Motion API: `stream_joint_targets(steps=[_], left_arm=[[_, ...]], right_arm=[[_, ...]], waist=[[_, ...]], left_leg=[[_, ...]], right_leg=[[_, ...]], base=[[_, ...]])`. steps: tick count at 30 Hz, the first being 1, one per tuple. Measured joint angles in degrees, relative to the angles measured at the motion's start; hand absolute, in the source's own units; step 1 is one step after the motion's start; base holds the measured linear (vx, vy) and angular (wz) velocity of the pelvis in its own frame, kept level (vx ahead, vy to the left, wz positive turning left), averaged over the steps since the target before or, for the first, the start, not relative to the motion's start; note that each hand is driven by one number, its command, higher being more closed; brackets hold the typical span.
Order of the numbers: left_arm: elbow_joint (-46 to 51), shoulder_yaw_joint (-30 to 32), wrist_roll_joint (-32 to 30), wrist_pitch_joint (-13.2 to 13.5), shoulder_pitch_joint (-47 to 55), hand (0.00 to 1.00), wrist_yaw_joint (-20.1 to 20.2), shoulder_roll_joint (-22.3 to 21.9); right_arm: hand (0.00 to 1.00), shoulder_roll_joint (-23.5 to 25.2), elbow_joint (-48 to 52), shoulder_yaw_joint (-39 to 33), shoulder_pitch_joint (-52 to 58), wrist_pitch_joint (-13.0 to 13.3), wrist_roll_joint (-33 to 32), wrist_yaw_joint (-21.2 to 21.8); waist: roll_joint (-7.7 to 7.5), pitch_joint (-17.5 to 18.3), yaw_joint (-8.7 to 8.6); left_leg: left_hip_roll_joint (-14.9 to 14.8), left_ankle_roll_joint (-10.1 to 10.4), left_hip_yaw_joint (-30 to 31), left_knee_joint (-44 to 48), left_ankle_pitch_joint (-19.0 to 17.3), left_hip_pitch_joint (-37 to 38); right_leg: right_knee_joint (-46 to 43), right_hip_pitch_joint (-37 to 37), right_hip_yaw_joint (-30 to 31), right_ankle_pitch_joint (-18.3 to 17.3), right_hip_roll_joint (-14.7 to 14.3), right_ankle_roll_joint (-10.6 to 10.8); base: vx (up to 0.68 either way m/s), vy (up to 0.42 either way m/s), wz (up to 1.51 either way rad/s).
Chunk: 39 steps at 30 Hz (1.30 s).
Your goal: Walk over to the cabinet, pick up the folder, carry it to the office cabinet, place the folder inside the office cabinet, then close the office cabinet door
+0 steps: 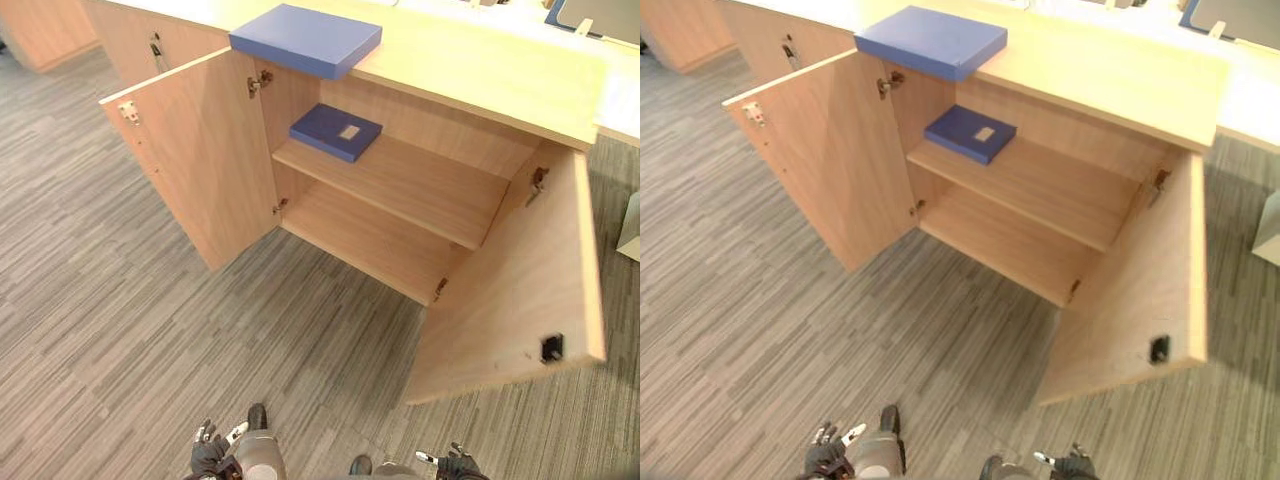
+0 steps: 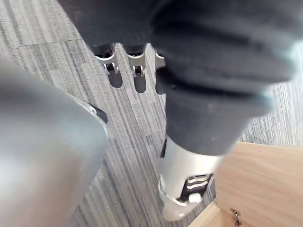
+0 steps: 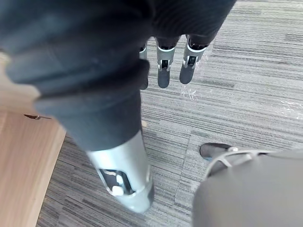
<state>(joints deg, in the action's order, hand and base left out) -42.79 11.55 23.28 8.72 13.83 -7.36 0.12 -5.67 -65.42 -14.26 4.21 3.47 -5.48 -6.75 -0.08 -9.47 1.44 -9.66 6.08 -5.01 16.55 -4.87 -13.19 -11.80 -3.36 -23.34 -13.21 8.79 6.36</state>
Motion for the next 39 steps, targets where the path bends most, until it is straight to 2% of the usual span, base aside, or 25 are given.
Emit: stream_joint_targets(steps=[1, 2, 3, 4, 5, 7, 8, 12, 13, 14, 15, 16, 17, 18, 19, 20, 21, 24, 26, 28, 29, 30, 31, 33, 39], left_arm=[[-0.3, 0.3, 0.2, 0.0, 0.0, 0.00, -0.1, 0.0], [-0.6, 0.6, 0.3, -0.4, 0.2, 0.00, -0.2, 0.3], [-0.4, 0.4, 0.3, -0.5, 0.6, 0.00, -0.1, 0.3], [0.4, 0.1, 0.2, -0.5, 1.1, 0.00, 0.0, 0.1], [1.3, 0.0, -0.3, -0.5, 1.4, 0.00, 0.1, 0.2], [1.3, -0.6, -2.0, -0.6, -0.8, 0.00, 0.1, 2.2], [1.3, -1.4, -3.9, -0.6, -2.5, 0.00, 0.3, 3.3], [1.3, -2.4, -6.2, -0.4, -8.8, 0.00, 0.4, 3.6], [1.4, -2.7, -7.0, -0.2, -9.8, 0.00, 0.4, 3.5], [2.1, -3.9, -7.6, 0.2, -10.3, 0.00, 0.6, 3.8], [2.8, -4.5, -7.9, 0.3, -10.1, 0.00, 1.0, 3.7], [2.5, -5.8, -8.4, 0.5, -10.1, 0.00, 1.7, 1.3], [2.5, -6.2, -8.5, 0.4, -10.1, 0.00, 1.9, 0.9], [2.1, -6.4, -8.5, 0.3, -9.7, 0.00, 2.1, 0.5], [0.8, -7.4, -8.4, 0.3, -8.9, 0.00, 2.2, 0.2], [0.6, -7.8, -8.3, 0.2, -8.2, 0.00, 2.2, 0.1], [0.6, -8.4, -7.8, 0.2, -7.0, 0.00, 2.2, 0.2], [-0.1, -8.2, -7.2, -0.2, -4.5, 0.00, 2.1, 0.5], [-0.4, -7.7, -7.1, -0.4, -4.0, 0.00, 2.0, 1.4], [-0.5, -6.9, -7.0, -0.5, -2.8, 0.00, 1.8, 1.7], [-0.5, -6.6, -6.5, -0.7, -1.7, 0.00, 1.6, 1.6], [-0.7, -6.4, -5.6, -0.9, -1.3, 0.00, 1.6, 1.1], [-1.1, -6.4, -5.6, -0.9, -1.3, 0.00, 1.7, 1.1], [-1.2, -6.5, -5.6, -0.9, -2.1, 0.00, 2.2, 2.2], [-1.1, -9.3, -5.7, -1.0, -2.6, 0.00, 3.3, 3.9]], right_arm=[[0.00, 0.1, 0.1, -1.4, 0.7, -0.2, 0.1, 0.2], [0.00, 0.3, 1.3, -5.0, 1.3, -0.4, 0.1, 0.5], [0.00, 0.0, 1.8, -5.0, 1.4, -0.6, 0.2, 0.6], [0.00, -0.4, 2.1, -4.8, 2.0, -1.0, 0.4, 0.9], [0.00, -0.8, 2.6, -4.6, 1.8, -1.1, 0.8, 1.4], [0.00, -0.6, 2.8, -4.3, 0.9, -1.0, 1.6, 1.7], [0.00, -0.4, 2.9, -4.1, 0.7, -0.8, 2.3, 1.9], [0.00, 0.2, 5.2, -0.9, 0.6, 0.5, 2.3, 3.0], [0.00, 0.3, 5.1, -0.3, 0.8, 0.5, 2.3, 2.9], [0.00, 0.7, 4.9, 0.0, 2.1, 0.3, 2.5, 3.0], [0.00, 1.3, 4.9, 0.0, 3.4, 0.2, 2.5, 3.0], [0.00, -0.1, 3.4, -0.9, 2.6, -0.2, 2.5, 2.6], [0.00, -0.3, 3.2, -1.0, 2.4, -0.1, 2.5, 2.8], [0.00, -0.1, 3.1, -2.1, 2.4, 0.0, 2.5, 2.9], [0.00, -0.1, 2.4, -2.2, 2.9, -0.1, 2.4, 2.9], [0.00, -0.3, 2.4, -1.8, 3.0, 0.0, 2.4, 2.9], [0.00, -0.3, 2.5, -1.5, 3.0, 0.0, 2.1, 2.7], [0.00, -0.2, 2.5, -1.5, 2.1, 0.2, 1.9, 2.4], [0.00, -0.4, 2.3, -1.6, 1.5, 0.1, 2.0, 2.0], [0.00, -0.6, 2.2, -1.4, 0.2, 0.1, 2.0, 2.0], [0.00, -0.6, 2.2, -1.0, -0.6, 0.2, 2.0, 2.0], [0.00, -0.9, 2.5, 0.0, -0.7, 0.2, 2.0, 2.0], [0.00, -1.0, 2.5, 0.1, -0.5, 0.2, 2.0, 2.0], [0.00, 0.6, 3.0, 0.0, 1.2, 0.3, 1.9, 1.9], [0.00, 1.7, 4.5, -1.0, 2.3, 0.1, 2.1, 2.0]], waist=[[-0.93, 0.3, -0.11], [-1.83, -0.2, -0.69], [-1.80, -0.2, -0.97], [-0.83, 0.2, -1.29], [0.48, 0.6, -1.85], [1.25, -0.1, -2.05], [1.28, -0.2, -2.06], [1.46, -2.3, -3.82], [1.30, -2.4, -4.15], [-0.25, -2.1, -4.27], [-2.14, -1.7, -4.47], [2.30, -2.4, -4.12], [3.00, -2.5, -4.58], [3.11, -2.7, -5.01], [3.01, -2.8, -4.56], [3.00, -2.8, -4.27], [2.74, -2.7, -4.07], [2.49, -2.4, -3.32], [2.31, -2.4, -2.01], [2.18, -2.5, -0.89], [2.28, -2.2, -0.48], [3.37, -1.3, -0.74], [3.05, -0.7, -0.95], [0.98, 1.3, -2.69], [0.39, 2.8, -3.70]], left_leg=[[2.5, -0.6, -1.9, -0.7, 0.7, 1.9], [7.2, -2.5, -4.3, -2.1, -0.1, 7.0], [8.6, -3.4, -5.1, -3.4, -0.6, 9.7], [9.4, -4.6, -6.5, -6.0, -1.2, 14.1], [9.3, -5.9, -7.2, -8.4, -2.0, 18.2], [8.5, -5.9, -7.0, -10.1, -2.0, 22.6], [8.0, -5.9, -7.0, -10.7, -2.0, 24.8], [7.8, -5.5, -6.4, -10.7, -2.2, 30.1], [7.9, -4.4, -6.2, -10.4, -3.0, 30.6], [9.4, -1.9, -5.8, -9.0, -5.2, 31.6], [10.8, -1.5, -5.1, -7.3, -6.9, 32.2], [7.4, -2.2, -4.4, -0.6, -12.3, 30.3], [6.4, -2.1, -4.3, 2.5, -12.5, 28.3], [5.1, -1.4, -3.9, 9.3, -12.6, 25.3], [3.7, 3.2, -3.9, 19.2, -12.9, 21.6], [3.0, 5.6, -4.4, 23.9, -12.8, 19.8], [1.9, 6.5, -6.2, 30.7, -12.4, 16.6], [-4.7, 3.6, -14.0, 39.9, -12.7, 7.2], [-6.8, 2.1, -14.2, 34.6, -13.3, 4.2], [-5.9, 2.0, -9.4, 22.7, -13.2, 3.9], [-4.3, 1.8, -4.4, 11.8, -12.4, 4.9], [-3.4, 0.8, -1.5, 2.6, -3.0, 5.5], [-2.9, 1.5, -1.6, 1.4, -2.0, 6.3], [1.0, -0.2, -2.7, -6.5, 0.7, 10.1], [4.8, -0.9, -5.5, -10.9, 1.3, 15.5]], right_leg=[[-9.6, 2.3, -0.9, -2.0, 5.0, -2.5], [-28.3, 6.9, -7.3, 0.1, 16.3, -9.8], [-32.9, 7.5, -8.9, 3.2, 19.9, -13.8], [-37.6, 7.7, -9.4, 8.2, 23.0, -15.9], [-42.9, 8.7, -9.8, 7.8, 23.5, -13.8], [-47.5, 10.9, -11.5, 3.0, 20.5, -11.4], [-46.5, 12.8, -13.5, 0.4, 17.2, -10.0], [-27.5, 19.0, -21.5, -1.4, 3.9, -10.4], [-19.6, 19.8, -22.2, -0.1, 0.3, -11.3], [-8.2, 19.6, -22.1, 5.7, -2.9, -14.1], [-4.2, 18.6, -22.2, 10.4, -2.4, -18.3], [-5.1, 17.9, -22.4, 9.4, -4.1, -21.1], [-5.5, 17.7, -23.2, 8.0, -4.3, -21.0], [-5.0, 15.7, -24.7, 6.3, -4.3, -19.2], [-3.9, 11.7, -25.5, 5.1, -4.9, -17.1], [-3.4, 10.0, -25.6, 4.7, -5.2, -16.1], [-2.9, 8.1, -25.9, 4.3, -5.3, -14.9], [1.8, 3.0, -25.4, 4.9, -6.3, -12.3], [3.3, 1.0, -22.9, 6.0, -6.6, -11.1], [3.3, 0.7, -18.6, 6.4, -6.4, -10.5], [3.1, 1.0, -15.5, 6.7, -6.2, -10.1], [3.4, 1.0, -13.5, 7.1, -6.3, -8.9], [3.9, 0.9, -12.6, 7.5, -6.1, -8.2], [6.0, 0.3, -12.7, 8.8, -3.0, -6.2], [5.6, -2.0, -11.9, 9.8, 0.9, -4.8]], base=[[0.52, 0.401, -0.19], [0.52, 0.425, -0.18], [0.51, 0.476, -0.26], [0.50, 0.460, -0.37], [0.56, 0.474, -0.40], [0.41, 0.270, -0.35], [0.39, 0.146, -0.48], [0.42, 0.043, -0.32], [0.57, -0.074, 0.14], [0.51, -0.092, 0.34], [0.60, -0.060, 0.33], [0.39, 0.003, 0.36], [0.44, 0.033, 0.54], [0.42, -0.006, 0.86], [0.39, -0.023, 0.74], [0.26, -0.019, 0.47], [0.24, 0.000, 0.15], [0.19, -0.018, 0.00], [0.23, 0.045, -0.64], [0.21, 0.193, -1.26], [0.19, 0.247, -1.30], [0.21, 0.258, -1.14], [0.25, 0.233, -0.51], [0.29, 0.190, 0.07], [0.22, 0.185, -0.05]])
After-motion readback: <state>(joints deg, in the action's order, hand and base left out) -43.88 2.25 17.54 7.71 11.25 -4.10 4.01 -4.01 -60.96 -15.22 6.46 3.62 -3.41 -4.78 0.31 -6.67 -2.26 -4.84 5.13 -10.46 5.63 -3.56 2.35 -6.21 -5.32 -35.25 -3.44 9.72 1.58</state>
